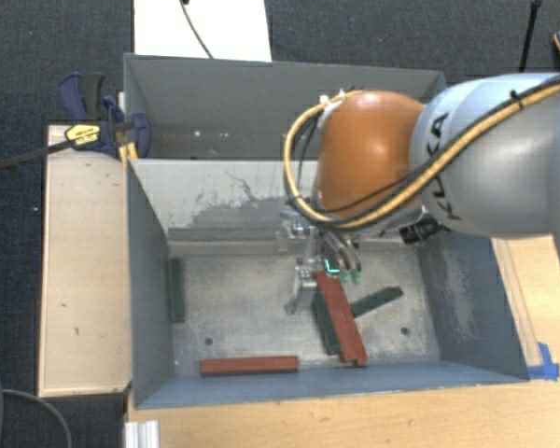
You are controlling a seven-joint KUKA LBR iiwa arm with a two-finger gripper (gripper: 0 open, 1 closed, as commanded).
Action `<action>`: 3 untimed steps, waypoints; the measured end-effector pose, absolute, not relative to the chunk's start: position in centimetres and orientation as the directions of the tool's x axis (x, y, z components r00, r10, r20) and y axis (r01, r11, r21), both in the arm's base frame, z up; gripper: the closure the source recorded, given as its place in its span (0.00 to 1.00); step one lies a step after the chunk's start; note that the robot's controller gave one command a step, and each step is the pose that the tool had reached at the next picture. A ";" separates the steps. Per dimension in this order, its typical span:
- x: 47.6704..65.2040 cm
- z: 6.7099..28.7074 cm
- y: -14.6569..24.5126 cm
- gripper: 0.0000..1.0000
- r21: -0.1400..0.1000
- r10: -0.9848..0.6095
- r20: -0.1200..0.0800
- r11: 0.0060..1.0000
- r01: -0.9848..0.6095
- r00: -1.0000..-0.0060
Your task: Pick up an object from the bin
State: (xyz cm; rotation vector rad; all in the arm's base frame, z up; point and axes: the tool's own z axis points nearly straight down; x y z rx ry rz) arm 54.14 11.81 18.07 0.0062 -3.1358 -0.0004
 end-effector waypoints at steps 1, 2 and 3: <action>51.3 6.9 1.4 0.00 0.000 -0.216 0.001 0.976 -0.216 -0.976; 51.7 10.1 -1.9 0.00 -0.001 -0.022 -0.006 1.000 -0.022 -1.000; 52.2 10.8 4.6 0.00 0.004 -0.047 -0.006 0.999 -0.047 -0.999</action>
Offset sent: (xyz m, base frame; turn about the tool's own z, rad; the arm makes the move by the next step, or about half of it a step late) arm -0.0281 -0.1020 -0.1107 -0.2180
